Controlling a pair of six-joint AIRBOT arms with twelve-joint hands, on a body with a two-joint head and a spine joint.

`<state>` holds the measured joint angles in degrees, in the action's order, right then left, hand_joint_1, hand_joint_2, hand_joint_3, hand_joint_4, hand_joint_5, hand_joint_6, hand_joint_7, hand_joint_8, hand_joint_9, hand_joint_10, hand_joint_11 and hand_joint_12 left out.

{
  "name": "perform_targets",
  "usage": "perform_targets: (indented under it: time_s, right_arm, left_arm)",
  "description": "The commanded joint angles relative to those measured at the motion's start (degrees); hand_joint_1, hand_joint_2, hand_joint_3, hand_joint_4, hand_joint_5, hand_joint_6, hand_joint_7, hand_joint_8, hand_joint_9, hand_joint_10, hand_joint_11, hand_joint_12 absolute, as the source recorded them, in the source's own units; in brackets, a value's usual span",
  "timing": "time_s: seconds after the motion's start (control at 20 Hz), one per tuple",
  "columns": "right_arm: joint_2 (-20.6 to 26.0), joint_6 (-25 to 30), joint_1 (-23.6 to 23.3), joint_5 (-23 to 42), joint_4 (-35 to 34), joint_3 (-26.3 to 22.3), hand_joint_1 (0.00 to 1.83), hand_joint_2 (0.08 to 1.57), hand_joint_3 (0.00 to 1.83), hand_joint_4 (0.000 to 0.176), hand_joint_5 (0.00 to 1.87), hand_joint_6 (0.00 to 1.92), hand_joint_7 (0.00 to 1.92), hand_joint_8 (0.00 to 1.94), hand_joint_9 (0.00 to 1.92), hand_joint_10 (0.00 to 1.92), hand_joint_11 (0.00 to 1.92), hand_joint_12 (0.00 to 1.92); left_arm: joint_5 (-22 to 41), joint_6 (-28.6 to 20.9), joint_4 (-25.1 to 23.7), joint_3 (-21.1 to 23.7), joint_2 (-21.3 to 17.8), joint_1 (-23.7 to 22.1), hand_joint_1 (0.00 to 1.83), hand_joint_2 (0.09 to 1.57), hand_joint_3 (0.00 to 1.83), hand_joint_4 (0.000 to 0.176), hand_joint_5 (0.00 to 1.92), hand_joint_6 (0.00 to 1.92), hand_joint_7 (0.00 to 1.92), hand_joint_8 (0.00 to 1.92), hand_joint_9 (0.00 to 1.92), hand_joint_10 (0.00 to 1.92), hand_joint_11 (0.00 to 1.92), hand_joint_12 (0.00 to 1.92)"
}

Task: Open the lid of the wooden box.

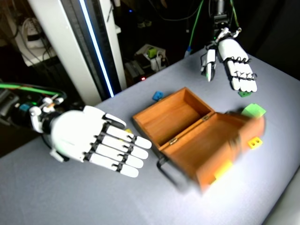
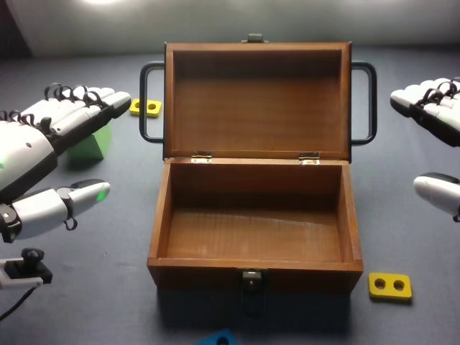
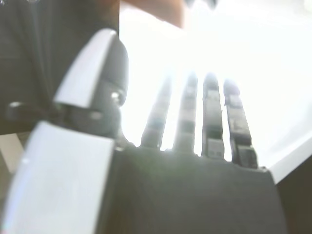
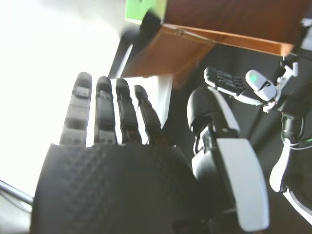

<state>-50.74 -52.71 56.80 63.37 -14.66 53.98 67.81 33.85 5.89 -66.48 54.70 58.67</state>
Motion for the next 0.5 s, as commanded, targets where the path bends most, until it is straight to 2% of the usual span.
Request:
perform_targets:
  time_s: [0.0,0.15,0.2,0.25,0.35,0.4,0.45]
  right_arm:
    - [0.1,0.0,-0.6,7.1,0.1,0.3,0.47,1.51,0.0,0.0,0.0,0.0,0.0,0.0,0.0,0.0,0.0,0.0]
    - [0.3,0.0,-0.6,8.2,0.1,-0.1,0.54,1.5,0.0,0.0,0.0,0.0,0.0,0.0,0.0,0.0,0.0,0.0]
    - [0.5,0.0,-0.6,8.8,0.1,-0.3,0.59,1.5,0.0,0.0,0.0,0.0,0.0,0.0,0.0,0.0,0.0,0.0]
    - [1.2,-0.1,-0.6,9.9,0.1,-0.8,0.55,1.5,0.0,0.0,0.0,0.0,0.0,0.0,0.0,0.0,0.0,0.0]
    - [2.1,-0.5,-0.6,11.2,0.2,-1.7,0.52,1.5,0.0,0.02,0.0,0.0,0.0,0.0,0.0,0.0,0.01,0.01]
    - [2.7,-1.1,-0.5,12.2,0.3,-2.3,0.49,1.49,0.0,0.009,0.0,0.0,0.0,0.0,0.0,0.0,0.0,0.26]
    - [3.4,-1.9,-0.2,13.7,0.3,-3.1,0.43,1.49,0.0,0.007,0.0,0.0,0.0,0.0,0.0,0.0,0.0,0.32]
  left_arm:
    - [8.4,-0.2,1.5,-0.3,0.0,-0.6,0.57,1.41,0.0,0.0,0.01,0.0,0.0,0.0,0.0,0.0,0.03,0.02]
    - [10.7,-0.1,2.2,0.2,0.0,0.1,0.52,1.43,0.0,0.0,0.03,0.0,0.0,0.0,0.0,0.0,0.0,0.08]
    - [11.6,-0.1,2.5,0.4,0.0,0.5,0.62,1.42,0.0,0.003,0.01,0.0,0.0,0.0,0.0,0.0,0.0,0.01]
    - [13.0,-0.1,2.9,0.8,-0.2,0.8,0.66,1.41,0.0,0.0,0.0,0.0,0.0,0.0,0.0,0.0,0.01,0.01]
    - [14.5,0.4,3.2,1.3,-0.4,1.0,0.59,1.41,0.0,0.0,0.0,0.0,0.0,0.0,0.0,0.0,0.0,0.0]
    - [15.5,0.7,3.4,1.6,-0.6,1.0,0.53,1.42,0.0,0.0,0.0,0.0,0.0,0.0,0.0,0.0,0.0,0.0]
    - [16.6,0.9,3.5,1.8,-0.6,1.0,0.45,1.42,0.01,0.012,0.0,0.0,0.0,0.0,0.0,0.0,0.0,0.0]
